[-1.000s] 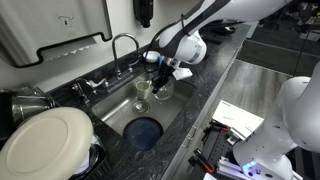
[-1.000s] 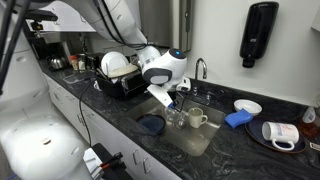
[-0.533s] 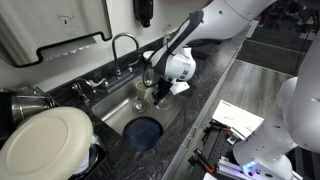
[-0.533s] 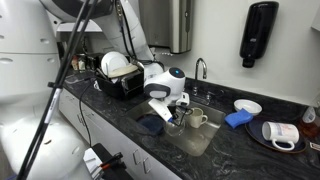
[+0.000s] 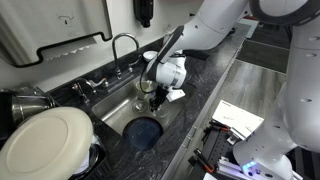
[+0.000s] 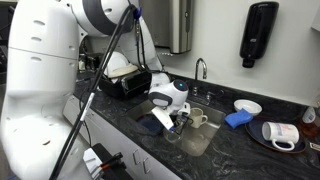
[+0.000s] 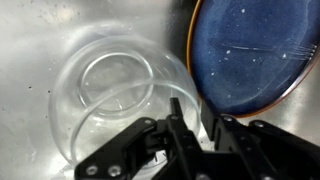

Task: Put the glass cup inside the sink

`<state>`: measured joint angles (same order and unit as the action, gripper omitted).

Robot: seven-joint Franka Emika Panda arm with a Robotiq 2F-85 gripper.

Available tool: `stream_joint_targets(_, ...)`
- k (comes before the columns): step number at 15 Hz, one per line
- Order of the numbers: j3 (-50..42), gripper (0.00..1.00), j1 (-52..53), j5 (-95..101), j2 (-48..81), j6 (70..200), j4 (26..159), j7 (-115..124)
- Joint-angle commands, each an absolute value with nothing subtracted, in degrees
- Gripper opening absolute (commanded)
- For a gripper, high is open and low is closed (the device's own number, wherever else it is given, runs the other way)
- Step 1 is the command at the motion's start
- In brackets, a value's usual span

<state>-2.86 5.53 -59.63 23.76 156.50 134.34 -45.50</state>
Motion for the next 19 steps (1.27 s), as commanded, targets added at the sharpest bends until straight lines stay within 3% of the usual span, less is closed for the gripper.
stream_joint_targets(1,-3.2,0.60,5.5,-59.3,26.0,157.2,132.5,-45.4)
stream_joint_targets(7,-9.5,0.99,7.2,-49.1,16.8,157.8,138.6,-39.1)
stream_joint_targets(11,-14.9,1.00,7.6,-39.7,7.9,156.1,142.3,-36.6)
stream_joint_targets(19,-26.2,1.00,9.6,2.1,-1.4,150.2,142.8,-11.1)
